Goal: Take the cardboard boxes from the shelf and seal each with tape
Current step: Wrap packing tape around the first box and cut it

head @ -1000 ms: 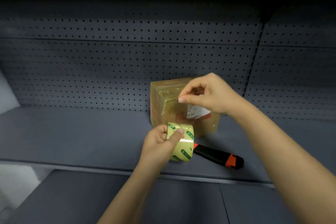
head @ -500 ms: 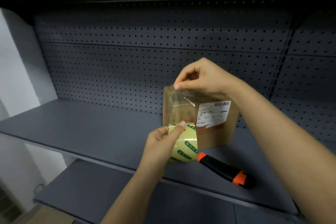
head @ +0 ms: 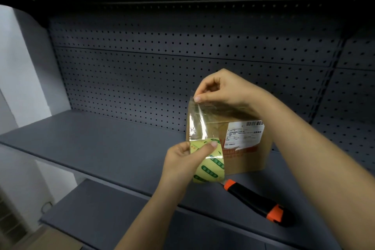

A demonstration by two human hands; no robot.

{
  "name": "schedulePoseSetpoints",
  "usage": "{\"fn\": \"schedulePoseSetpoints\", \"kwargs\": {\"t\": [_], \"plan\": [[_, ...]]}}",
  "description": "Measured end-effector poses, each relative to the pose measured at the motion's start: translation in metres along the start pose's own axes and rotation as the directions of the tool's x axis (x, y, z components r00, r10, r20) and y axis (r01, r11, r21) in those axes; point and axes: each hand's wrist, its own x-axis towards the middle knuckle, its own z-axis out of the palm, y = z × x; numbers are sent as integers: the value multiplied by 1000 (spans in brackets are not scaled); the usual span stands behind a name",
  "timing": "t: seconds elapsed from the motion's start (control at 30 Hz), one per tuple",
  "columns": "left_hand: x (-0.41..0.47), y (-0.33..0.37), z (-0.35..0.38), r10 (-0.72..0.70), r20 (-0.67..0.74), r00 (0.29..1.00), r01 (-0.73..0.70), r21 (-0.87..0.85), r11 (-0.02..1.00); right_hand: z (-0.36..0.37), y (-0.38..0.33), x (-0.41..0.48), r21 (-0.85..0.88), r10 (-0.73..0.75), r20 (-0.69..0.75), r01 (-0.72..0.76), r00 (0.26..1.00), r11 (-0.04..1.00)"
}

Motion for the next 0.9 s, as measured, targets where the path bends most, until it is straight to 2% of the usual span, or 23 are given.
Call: {"fn": "schedulePoseSetpoints", "kwargs": {"t": [0.53, 0.7, 0.9], "plan": [[5, 2, 0, -68, 28, 997, 68, -20, 997, 3, 13, 5, 8, 32, 19, -32, 999, 999], [1, 2, 3, -29, 57, 998, 33, -68, 997, -3, 7, 1, 37, -6, 26, 5, 1000, 999], [1, 0, 14, -4, 53, 999, 8, -78, 997, -9, 14, 0, -13, 8, 38, -7, 999, 1000]]}}
